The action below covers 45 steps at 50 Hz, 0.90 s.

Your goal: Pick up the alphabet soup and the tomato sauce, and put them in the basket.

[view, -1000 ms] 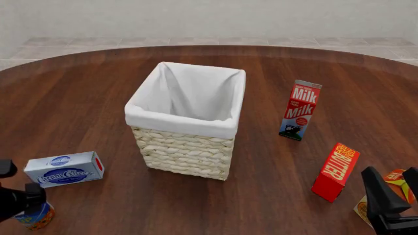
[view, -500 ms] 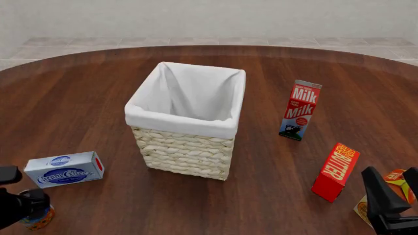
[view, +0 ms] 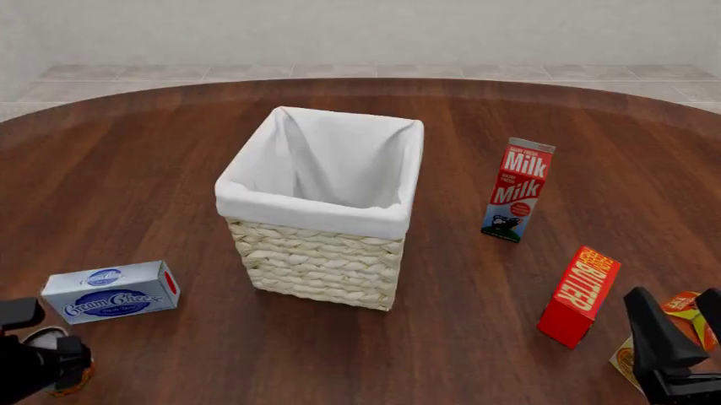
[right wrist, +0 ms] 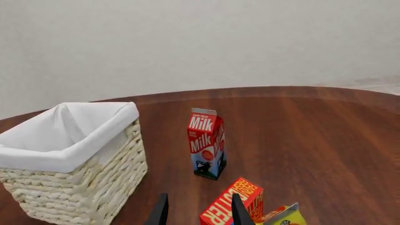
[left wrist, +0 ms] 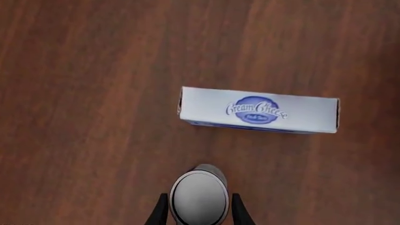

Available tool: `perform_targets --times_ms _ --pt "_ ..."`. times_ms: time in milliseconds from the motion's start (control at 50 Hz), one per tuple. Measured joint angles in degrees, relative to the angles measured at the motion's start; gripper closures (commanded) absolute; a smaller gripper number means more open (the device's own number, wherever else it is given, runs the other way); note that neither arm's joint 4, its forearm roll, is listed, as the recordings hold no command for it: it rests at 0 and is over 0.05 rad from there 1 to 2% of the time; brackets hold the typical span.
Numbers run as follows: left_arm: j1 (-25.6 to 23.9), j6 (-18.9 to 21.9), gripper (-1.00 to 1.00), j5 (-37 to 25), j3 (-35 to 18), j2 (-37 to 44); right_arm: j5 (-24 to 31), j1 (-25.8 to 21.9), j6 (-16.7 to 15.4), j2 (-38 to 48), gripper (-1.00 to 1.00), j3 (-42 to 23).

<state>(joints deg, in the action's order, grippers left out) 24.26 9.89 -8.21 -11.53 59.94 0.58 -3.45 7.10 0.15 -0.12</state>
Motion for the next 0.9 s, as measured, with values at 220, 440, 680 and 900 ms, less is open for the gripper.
perform_targets --times_ms 220,440,680,900 --pt "0.1 -0.1 1.00 1.3 0.7 0.8 0.0 0.0 0.0 0.0 -1.00 0.0" --pt "0.2 -0.5 1.00 1.2 1.0 0.4 0.0 0.1 -0.1 -0.1 -1.00 0.0" --pt "0.7 -0.1 1.00 -2.0 0.0 -2.4 0.0 0.0 -0.2 0.0 -1.00 0.0" --pt "0.8 0.5 1.00 -6.8 -1.9 -6.6 0.0 -0.1 -0.5 -0.1 -1.00 0.0"
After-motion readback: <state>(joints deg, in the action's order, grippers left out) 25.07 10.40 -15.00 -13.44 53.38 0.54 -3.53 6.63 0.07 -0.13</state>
